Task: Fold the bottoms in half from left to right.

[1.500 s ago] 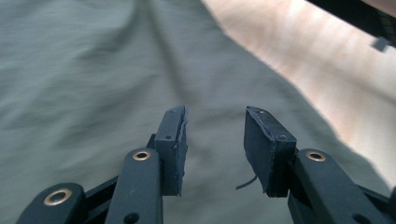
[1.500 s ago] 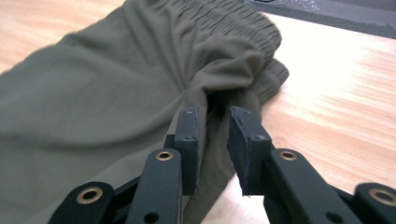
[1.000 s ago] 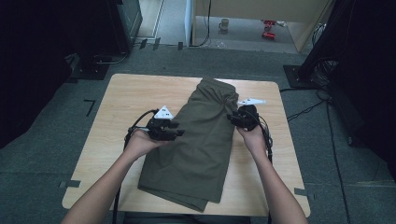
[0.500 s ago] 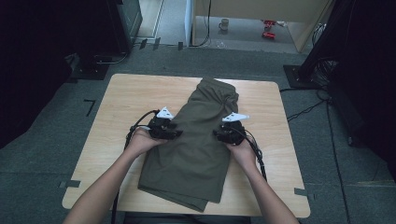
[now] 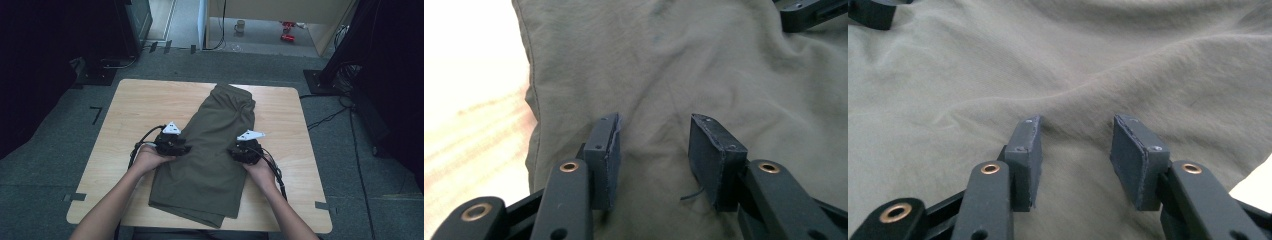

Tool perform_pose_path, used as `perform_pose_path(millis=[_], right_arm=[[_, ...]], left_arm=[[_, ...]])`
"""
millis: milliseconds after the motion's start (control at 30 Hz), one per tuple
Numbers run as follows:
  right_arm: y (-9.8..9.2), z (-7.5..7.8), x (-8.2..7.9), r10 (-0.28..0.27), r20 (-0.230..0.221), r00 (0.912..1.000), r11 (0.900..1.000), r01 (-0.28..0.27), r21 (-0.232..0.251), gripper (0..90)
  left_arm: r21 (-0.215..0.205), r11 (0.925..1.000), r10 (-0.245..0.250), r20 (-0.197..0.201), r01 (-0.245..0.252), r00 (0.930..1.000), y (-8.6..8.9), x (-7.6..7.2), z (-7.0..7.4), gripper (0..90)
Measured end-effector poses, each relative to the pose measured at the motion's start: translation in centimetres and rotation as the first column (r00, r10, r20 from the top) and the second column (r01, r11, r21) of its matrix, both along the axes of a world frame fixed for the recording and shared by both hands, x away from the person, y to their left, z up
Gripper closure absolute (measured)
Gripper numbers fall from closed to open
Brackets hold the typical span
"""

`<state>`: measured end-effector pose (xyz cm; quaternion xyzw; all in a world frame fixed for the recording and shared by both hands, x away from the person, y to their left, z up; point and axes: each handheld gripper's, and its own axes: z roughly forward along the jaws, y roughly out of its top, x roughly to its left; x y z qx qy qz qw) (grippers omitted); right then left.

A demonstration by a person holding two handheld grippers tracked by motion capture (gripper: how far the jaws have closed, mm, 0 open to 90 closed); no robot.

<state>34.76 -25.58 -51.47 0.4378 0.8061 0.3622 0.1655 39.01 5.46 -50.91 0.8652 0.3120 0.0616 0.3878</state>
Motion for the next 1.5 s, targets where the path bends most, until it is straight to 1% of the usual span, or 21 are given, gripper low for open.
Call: perform_pose_path(millis=[33,67,100,167,300,400,433,500,567,633,767,900,1000,1033,1167,1333,1500], right_arm=[[0.0,-0.1,-0.1,0.005,0.005,1.0000,1.000,-0.005,-0.003,54.6],[0.0,-0.1,-0.1,0.006,0.011,0.9999,1.000,-0.006,-0.004,54.3],[0.0,-0.1,-0.1,0.003,0.010,0.9999,1.000,-0.003,0.003,53.9],[0.0,-0.1,-0.2,0.002,0.012,0.9999,1.000,-0.002,0.002,53.2],[-0.1,-0.2,-0.4,0.003,0.019,0.9998,1.000,-0.003,0.009,52.0],[-0.1,-0.3,-0.6,0.004,0.022,0.9997,1.000,-0.004,0.020,48.1],[0.0,-0.4,-0.8,0.003,0.023,0.9997,1.000,-0.004,0.026,47.0],[0.1,-0.5,-1.1,0.006,0.036,0.9994,1.000,-0.006,0.018,46.9],[0.2,-0.5,-1.4,0.005,0.042,0.9991,1.000,-0.005,0.016,46.9],[0.2,-0.6,-1.7,0.006,0.045,0.9990,1.000,-0.007,0.021,46.5],[0.2,-0.7,-2.3,0.016,0.054,0.9984,1.000,-0.017,0.022,45.3],[0.3,-0.5,-2.7,0.017,0.039,0.9991,1.000,-0.017,0.009,45.3],[0.4,-0.5,-3.2,0.013,0.041,0.9991,1.000,-0.014,0.011,45.8],[0.4,-0.6,-3.3,0.012,0.050,0.9987,1.000,-0.013,0.013,45.8],[0.5,-0.6,-4.1,0.008,0.050,0.9987,1.000,-0.009,0.017,45.3],[0.7,-0.7,-5.2,0.015,0.057,0.9982,1.000,-0.016,0.018,45.0],[0.8,-0.7,-6.2,0.026,0.057,0.9980,0.999,-0.027,0.017,44.9]], left_arm=[[-0.005,1.0000,0.006,-0.002,-0.006,1.0000,0.0,-0.2,0.0,57.1],[-0.006,1.0000,0.006,0.004,-0.006,1.0000,0.0,-0.6,-0.1,57.1],[-0.010,0.9999,0.008,0.010,-0.008,0.9999,0.0,-0.9,-0.1,57.1],[-0.015,0.9998,0.015,0.010,-0.015,0.9998,0.0,-1.5,-0.2,57.2],[-0.022,0.9994,0.026,-0.007,-0.026,0.9996,0.0,-2.6,-0.1,57.1],[-0.040,0.9989,0.026,-0.001,-0.026,0.9997,0.0,-3.7,-0.3,55.6],[-0.041,0.9988,0.027,0.002,-0.027,0.9996,0.0,-4.0,-0.3,54.4],[-0.042,0.9987,0.028,0.004,-0.028,0.9996,0.1,-4.6,-0.4,53.8],[-0.042,0.9985,0.035,-0.011,-0.036,0.9993,0.1,-5.1,-0.3,52.2],[-0.046,0.9980,0.042,-0.011,-0.043,0.9990,0.0,-5.7,-0.3,50.0],[-0.035,0.9985,0.041,-0.003,-0.041,0.9991,-0.2,-6.8,-0.3,47.6],[-0.029,0.9988,0.039,0.007,-0.039,0.9992,-0.3,-7.7,-0.3,47.2],[-0.038,0.9980,0.051,-0.005,-0.051,0.9987,-0.2,-8.2,-0.3,47.2],[-0.041,0.9978,0.052,-0.012,-0.052,0.9986,-0.2,-8.4,-0.3,47.2],[-0.044,0.9976,0.052,-0.026,-0.053,0.9983,-0.1,-9.2,-0.2,47.1],[-0.040,0.9979,0.049,-0.021,-0.050,0.9985,0.0,-10.3,-0.2,46.9],[-0.044,0.9980,0.043,-0.038,-0.044,0.9984,0.3,-11.5,-0.1,46.5]])
